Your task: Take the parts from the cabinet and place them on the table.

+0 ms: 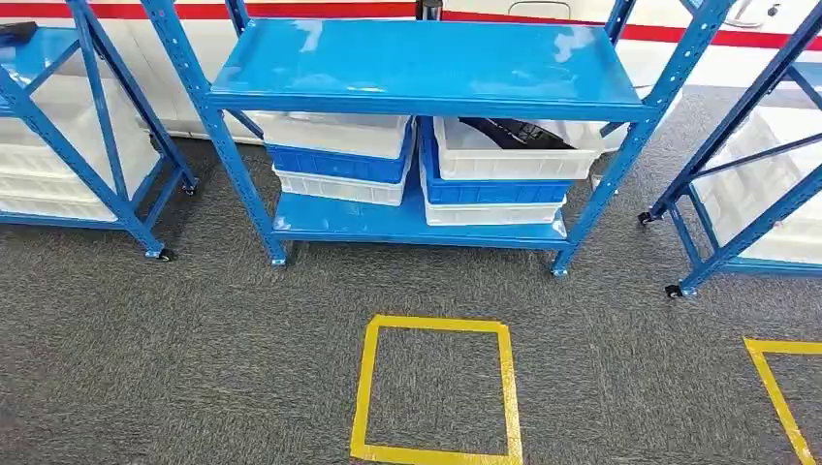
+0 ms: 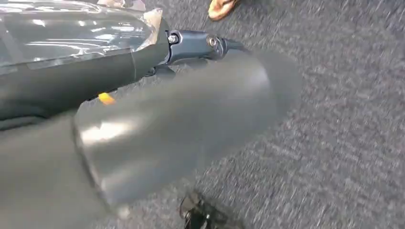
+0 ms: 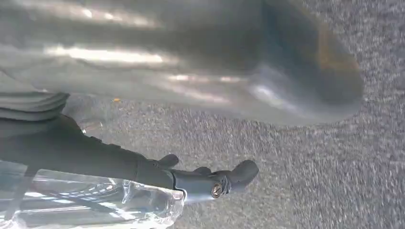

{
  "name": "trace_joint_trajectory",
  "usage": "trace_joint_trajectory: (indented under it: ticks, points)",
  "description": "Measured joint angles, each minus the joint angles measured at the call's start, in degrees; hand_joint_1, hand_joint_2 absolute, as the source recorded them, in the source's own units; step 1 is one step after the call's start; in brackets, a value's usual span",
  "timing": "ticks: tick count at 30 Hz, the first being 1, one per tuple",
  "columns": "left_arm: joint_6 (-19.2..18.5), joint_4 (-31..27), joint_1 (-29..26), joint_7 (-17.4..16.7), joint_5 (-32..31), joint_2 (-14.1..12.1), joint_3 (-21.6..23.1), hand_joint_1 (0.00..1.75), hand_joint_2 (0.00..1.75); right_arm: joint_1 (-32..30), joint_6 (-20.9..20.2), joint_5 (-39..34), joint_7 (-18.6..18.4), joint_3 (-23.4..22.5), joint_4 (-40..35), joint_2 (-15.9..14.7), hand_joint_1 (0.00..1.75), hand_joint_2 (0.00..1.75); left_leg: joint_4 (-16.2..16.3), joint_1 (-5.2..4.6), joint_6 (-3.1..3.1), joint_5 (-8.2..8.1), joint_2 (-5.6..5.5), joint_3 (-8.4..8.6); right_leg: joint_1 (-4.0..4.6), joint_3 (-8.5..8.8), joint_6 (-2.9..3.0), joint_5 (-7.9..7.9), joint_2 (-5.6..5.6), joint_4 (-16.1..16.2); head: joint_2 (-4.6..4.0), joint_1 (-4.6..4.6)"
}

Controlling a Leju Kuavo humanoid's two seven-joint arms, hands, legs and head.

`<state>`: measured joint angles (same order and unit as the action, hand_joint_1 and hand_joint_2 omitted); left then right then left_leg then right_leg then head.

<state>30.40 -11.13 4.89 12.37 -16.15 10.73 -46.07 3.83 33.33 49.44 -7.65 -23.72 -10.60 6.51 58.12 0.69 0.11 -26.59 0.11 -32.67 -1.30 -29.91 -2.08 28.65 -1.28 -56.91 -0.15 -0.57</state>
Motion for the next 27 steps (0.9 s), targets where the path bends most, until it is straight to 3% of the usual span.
trace_joint_trajectory:
  ticks: [4,16,17,22,23,27]
  points:
    - [0.0,0.0,0.0,-0.4,-0.3,0.0,0.0,0.0,1.75,0.0,0.0,0.0,-0.2,-0.5,0.0,0.2,0.0,1.75,0.0,-0.17,0.59,-0.06,-0.01,-0.02,-0.15,0.22,-0.31,-0.19,0.0,0.5,-0.02,0.02]
    - [-0.3,0.0,0.0,-0.6,-0.6,-0.1,0.0,0.0,1.75,0.0,0.1,0.2,-0.2,-0.9,0.0,0.2,0.0,1.75,0.1,-0.07,0.75,-0.14,-0.01,0.03,-0.18,0.17,-0.61,-0.32,0.0,0.6,-0.02,0.0]
    - [-0.3,0.0,0.0,-0.8,-0.7,-0.1,0.0,0.0,1.75,0.0,0.1,0.3,-0.2,-0.9,0.0,0.2,0.0,0.0,0.1,-0.03,0.74,-0.14,-0.01,0.04,-0.17,0.17,-0.68,-0.28,0.0,0.6,-0.02,0.0]
    - [1.2,0.0,0.0,-4.1,-3.8,-0.1,0.5,0.0,1.75,0.0,0.1,0.6,-0.2,-0.9,0.0,0.2,0.0,0.0,0.1,0.1,0.73,-0.14,-0.02,0.07,-0.12,0.17,-0.74,-0.24,0.0,0.6,-0.02,-0.02]
    - [1.4,0.0,0.0,-4.5,-4.3,-0.1,0.6,0.0,1.75,0.0,0.1,0.6,-0.2,-0.9,0.0,0.2,0.0,1.75,0.1,0.11,0.73,-0.14,-0.02,0.07,-0.11,0.17,-0.74,-0.24,0.0,0.6,0.0,0.0]
    - [1.6,0.0,-0.1,-5.1,-5.1,-0.1,1.5,0.0,1.75,0.0,0.2,0.5,-0.2,-0.9,0.0,0.2,0.0,1.75,0.1,0.12,0.73,-0.14,-0.01,0.06,-0.04,0.18,-0.74,-0.24,0.0,0.6,-0.02,0.0]
